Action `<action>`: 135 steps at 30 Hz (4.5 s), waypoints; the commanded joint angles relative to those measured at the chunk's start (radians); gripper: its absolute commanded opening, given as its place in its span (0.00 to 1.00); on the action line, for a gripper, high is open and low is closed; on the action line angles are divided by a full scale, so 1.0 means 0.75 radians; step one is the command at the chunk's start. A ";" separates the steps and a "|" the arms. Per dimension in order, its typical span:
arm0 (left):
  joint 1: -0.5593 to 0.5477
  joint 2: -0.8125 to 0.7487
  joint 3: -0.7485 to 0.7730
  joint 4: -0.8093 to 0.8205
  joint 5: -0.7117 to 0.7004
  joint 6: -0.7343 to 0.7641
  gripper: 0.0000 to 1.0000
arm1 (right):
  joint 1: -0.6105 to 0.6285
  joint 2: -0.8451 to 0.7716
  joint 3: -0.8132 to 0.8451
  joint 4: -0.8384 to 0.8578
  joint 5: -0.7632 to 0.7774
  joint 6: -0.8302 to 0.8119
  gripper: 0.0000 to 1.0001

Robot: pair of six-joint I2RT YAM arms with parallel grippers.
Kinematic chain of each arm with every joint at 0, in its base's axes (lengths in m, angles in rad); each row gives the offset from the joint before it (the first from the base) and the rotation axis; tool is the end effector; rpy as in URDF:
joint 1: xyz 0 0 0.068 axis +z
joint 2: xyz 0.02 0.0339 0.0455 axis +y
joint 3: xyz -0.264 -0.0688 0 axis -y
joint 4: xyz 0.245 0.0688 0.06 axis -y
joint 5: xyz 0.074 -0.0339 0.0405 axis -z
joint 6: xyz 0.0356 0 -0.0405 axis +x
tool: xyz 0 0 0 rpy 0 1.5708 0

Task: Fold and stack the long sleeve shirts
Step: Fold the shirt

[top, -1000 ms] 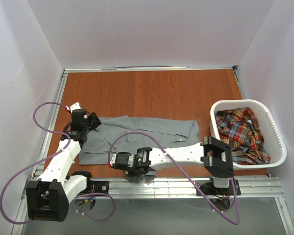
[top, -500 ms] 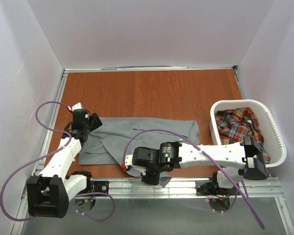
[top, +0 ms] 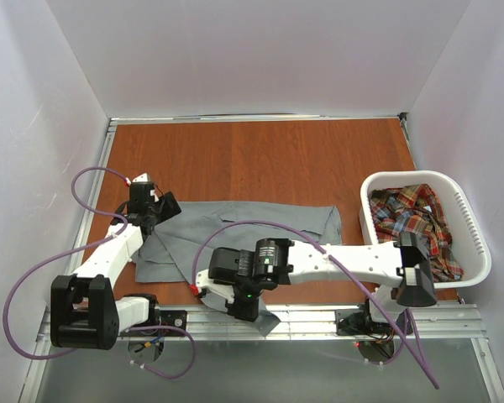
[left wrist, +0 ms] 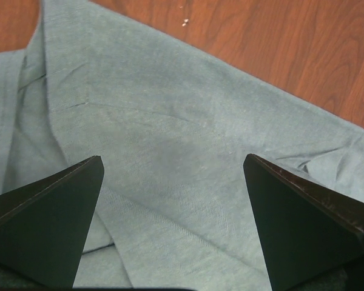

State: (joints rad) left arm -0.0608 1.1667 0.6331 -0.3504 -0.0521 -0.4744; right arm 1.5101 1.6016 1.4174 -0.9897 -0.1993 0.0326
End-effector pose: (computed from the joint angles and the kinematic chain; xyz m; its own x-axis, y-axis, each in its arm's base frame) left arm 0.2268 -0.0119 0.1986 -0.6993 -0.4145 -0.5824 -0.3279 0.9100 -0.2538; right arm 0.0125 0.3219 0.2911 -0.0880 -0.9206 -0.3804 -0.9807 0.0131 0.1951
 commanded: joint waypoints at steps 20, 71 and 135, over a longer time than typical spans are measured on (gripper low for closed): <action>-0.001 0.226 0.089 0.038 -0.010 0.066 0.89 | -0.029 0.178 0.291 0.009 -0.150 -0.019 0.01; -0.009 -0.087 0.125 -0.089 -0.037 0.039 0.90 | -1.279 -0.159 -0.331 0.444 0.335 0.316 0.61; -0.256 0.768 0.989 -0.095 -0.468 0.013 0.93 | -0.719 0.010 -0.341 0.579 0.110 0.173 0.56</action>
State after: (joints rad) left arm -0.2626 1.9091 1.4403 -0.3798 -0.2996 -0.4126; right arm 0.9813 1.6173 1.1778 -0.5262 -0.1528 0.2222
